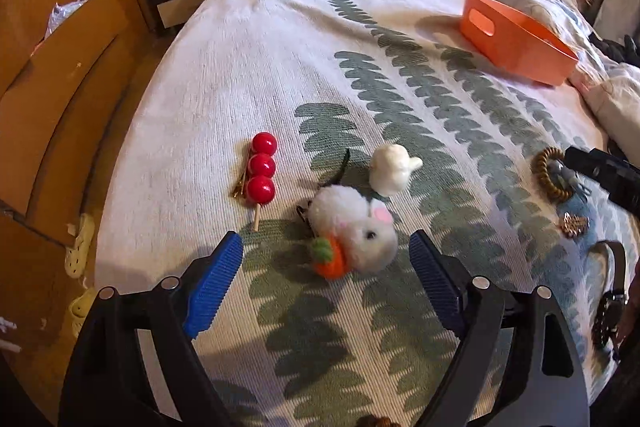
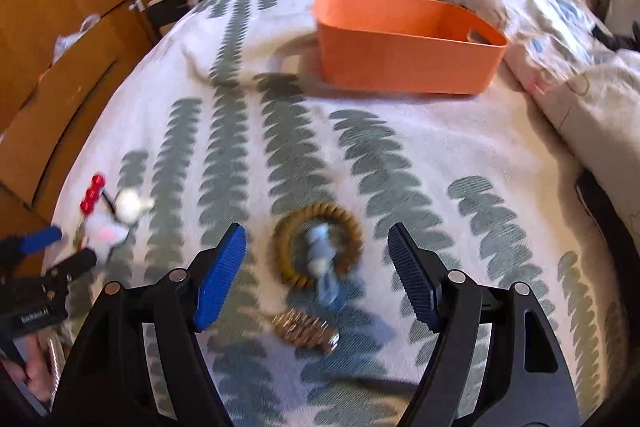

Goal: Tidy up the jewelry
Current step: 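Grasp the white plush bunny with left tool while right tool grasps the coiled brown hair tie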

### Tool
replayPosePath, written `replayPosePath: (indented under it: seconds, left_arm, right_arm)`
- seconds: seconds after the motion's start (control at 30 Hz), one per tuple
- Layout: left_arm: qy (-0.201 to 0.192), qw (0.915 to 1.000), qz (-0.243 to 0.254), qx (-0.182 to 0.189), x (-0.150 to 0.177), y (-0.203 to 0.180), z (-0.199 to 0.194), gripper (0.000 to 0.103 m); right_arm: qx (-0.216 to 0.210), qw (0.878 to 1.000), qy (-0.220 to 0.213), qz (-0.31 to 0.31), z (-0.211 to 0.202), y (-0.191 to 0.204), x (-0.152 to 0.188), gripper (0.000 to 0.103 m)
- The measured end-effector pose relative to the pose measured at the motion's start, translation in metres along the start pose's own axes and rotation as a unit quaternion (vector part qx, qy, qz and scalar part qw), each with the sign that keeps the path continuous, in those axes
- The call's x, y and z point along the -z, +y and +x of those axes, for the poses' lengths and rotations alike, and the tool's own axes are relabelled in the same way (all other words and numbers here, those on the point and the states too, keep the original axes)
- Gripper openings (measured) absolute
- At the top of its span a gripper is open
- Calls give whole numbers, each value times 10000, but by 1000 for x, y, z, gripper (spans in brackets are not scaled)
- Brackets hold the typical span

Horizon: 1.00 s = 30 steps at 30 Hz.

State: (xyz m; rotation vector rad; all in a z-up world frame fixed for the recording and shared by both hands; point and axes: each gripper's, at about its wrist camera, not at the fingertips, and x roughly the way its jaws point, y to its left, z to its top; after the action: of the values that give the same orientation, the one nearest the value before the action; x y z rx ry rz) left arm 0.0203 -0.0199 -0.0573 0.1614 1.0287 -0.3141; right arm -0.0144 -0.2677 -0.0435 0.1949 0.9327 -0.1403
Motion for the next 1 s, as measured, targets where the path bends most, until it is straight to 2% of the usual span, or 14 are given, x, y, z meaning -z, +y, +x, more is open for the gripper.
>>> replayPosePath:
  seconds: [0.13, 0.3, 0.5, 0.63, 0.73, 0.9, 0.97, 1.0]
  left_arm:
    - [103, 9999, -14, -55, -7, 2, 11, 84]
    - [218, 9997, -41, 85, -12, 3, 17, 84]
    - [429, 9980, -4, 459, -15, 2, 20, 84]
    - [566, 9975, 71, 426, -15, 0, 27, 84]
    - [703, 9969, 143, 316, -14, -2, 33, 84]
    - [807, 9961, 212, 292, -10, -4, 33, 84]
    - [826, 9959, 156, 331, -9, -1, 33, 84]
    - [824, 9959, 144, 347, -10, -2, 34, 82]
  right_arm:
    - [141, 9999, 17, -75, 4, -3, -8, 71]
    - [263, 9993, 240, -122, 21, -3, -8, 66]
    - [268, 9985, 477, 6, 33, -11, -7, 65]
    - [406, 9978, 507, -96, 36, -6, -6, 62]
    - [498, 9973, 478, -252, 36, 1, -4, 49]
    - [520, 9973, 420, -302, 36, 4, -2, 42]
    - [465, 9979, 375, -255, 33, 1, -2, 34]
    - [410, 9982, 374, -225, 32, 1, -3, 25]
